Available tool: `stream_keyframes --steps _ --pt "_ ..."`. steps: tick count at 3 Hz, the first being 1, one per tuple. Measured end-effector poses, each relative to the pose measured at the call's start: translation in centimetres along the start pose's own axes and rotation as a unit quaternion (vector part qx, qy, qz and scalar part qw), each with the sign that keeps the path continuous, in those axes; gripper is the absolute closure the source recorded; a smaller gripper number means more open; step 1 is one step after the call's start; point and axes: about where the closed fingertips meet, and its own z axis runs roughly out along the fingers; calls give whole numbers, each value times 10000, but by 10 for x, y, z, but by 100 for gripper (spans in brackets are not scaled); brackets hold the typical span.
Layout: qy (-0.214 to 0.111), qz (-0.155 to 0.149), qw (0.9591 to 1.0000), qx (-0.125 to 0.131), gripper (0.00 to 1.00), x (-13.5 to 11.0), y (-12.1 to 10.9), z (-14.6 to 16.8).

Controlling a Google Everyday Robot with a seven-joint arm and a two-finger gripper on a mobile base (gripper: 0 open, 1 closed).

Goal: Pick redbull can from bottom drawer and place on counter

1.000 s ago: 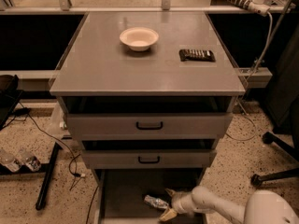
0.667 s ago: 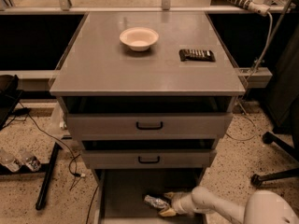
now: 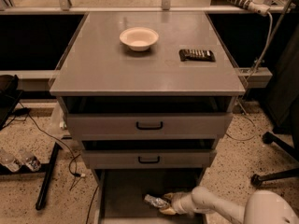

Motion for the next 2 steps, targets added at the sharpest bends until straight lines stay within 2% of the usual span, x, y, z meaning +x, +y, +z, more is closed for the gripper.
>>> stream_keyframes --steps 1,2 --pt "-71 -107 9999 -48 100 -21 4 -21" --pt "-113 -330 9994 52 100 -53 9 -74"
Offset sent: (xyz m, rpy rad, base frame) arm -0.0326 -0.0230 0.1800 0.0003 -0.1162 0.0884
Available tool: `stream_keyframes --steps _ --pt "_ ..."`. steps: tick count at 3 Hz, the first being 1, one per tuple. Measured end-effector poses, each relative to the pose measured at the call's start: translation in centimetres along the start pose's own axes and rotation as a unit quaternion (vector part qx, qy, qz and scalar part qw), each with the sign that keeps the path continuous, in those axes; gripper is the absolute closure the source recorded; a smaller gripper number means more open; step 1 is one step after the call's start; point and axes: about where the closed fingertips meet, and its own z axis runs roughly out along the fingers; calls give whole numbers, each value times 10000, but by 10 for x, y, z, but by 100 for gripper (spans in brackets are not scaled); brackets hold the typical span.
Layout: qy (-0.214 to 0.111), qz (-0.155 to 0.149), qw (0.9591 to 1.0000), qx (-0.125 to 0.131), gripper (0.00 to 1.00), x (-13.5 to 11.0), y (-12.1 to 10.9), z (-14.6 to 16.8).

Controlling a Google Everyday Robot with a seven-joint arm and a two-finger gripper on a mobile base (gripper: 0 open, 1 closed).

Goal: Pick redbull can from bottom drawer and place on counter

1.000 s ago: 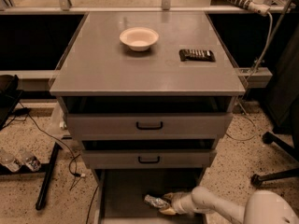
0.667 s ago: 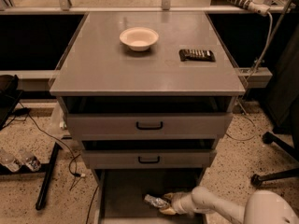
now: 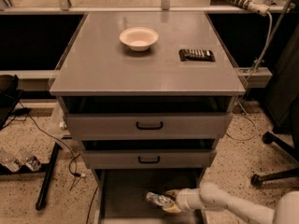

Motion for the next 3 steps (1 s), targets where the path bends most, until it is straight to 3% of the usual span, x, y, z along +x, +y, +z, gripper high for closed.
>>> stream_keyframes --steps 3 --pt "406 -523 9963 552 100 -104 35 -190"
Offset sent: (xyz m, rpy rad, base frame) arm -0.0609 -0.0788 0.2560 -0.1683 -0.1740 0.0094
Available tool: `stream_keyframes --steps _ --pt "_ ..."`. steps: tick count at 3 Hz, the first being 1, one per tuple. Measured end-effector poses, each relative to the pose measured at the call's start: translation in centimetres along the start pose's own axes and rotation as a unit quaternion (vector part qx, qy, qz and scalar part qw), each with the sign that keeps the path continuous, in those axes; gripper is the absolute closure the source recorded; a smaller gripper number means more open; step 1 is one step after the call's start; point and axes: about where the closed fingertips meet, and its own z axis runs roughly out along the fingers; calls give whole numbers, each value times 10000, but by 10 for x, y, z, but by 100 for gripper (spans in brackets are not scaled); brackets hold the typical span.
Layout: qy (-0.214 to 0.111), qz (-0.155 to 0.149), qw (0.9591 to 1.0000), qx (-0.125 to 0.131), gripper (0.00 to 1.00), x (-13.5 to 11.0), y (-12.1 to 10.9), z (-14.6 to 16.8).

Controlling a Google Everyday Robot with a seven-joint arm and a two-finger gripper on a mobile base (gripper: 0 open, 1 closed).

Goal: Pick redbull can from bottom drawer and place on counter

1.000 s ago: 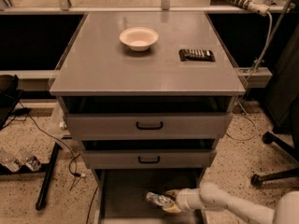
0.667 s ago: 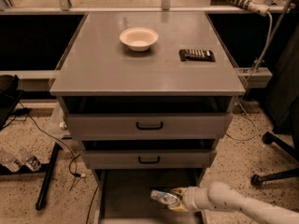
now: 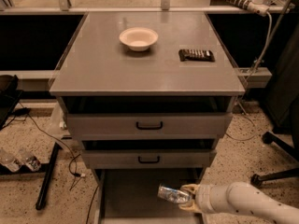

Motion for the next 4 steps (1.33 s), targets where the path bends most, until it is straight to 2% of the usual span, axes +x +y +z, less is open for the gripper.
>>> stream_keyframes --steps 1,2,3,4 --pt "136 -380 9987 297 100 -48 -32 -83" --pt "75 -703 9972 240 100 -87 -69 -162" --pt "76 -706 9972 235 100 -87 -68 -162" --pt "167 -867 9956 324 100 -100 -70 -179"
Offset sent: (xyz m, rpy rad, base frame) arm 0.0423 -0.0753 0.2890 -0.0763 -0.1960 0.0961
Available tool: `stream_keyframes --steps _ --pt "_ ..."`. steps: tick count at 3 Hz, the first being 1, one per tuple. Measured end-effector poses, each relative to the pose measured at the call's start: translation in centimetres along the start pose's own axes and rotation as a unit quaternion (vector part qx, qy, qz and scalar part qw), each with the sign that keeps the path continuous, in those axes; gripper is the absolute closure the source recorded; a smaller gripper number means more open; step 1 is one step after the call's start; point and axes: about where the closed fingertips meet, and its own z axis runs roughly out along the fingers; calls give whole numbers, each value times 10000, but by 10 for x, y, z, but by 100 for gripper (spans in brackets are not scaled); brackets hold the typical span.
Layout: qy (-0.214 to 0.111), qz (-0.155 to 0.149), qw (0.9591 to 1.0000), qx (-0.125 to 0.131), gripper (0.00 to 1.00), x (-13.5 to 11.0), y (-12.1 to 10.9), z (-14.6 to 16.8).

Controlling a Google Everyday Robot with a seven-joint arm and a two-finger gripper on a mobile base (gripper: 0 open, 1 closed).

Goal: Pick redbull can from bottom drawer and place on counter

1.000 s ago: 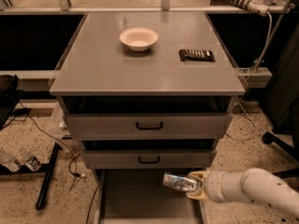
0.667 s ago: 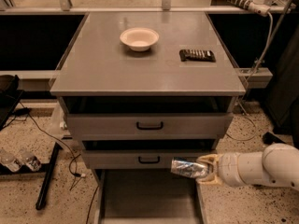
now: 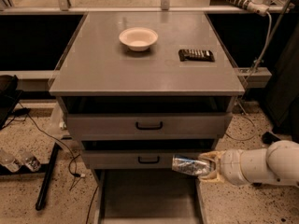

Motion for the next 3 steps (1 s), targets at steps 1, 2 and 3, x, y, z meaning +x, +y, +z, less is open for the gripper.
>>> stream_keyframes --steps 1,2,3 --pt "-68 -439 9988 187 100 -42 -22 -53" --pt "-133 -944 9948 347 100 -94 -52 -110" --pt "-226 -1272 9898 603 100 -132 -92 -164"
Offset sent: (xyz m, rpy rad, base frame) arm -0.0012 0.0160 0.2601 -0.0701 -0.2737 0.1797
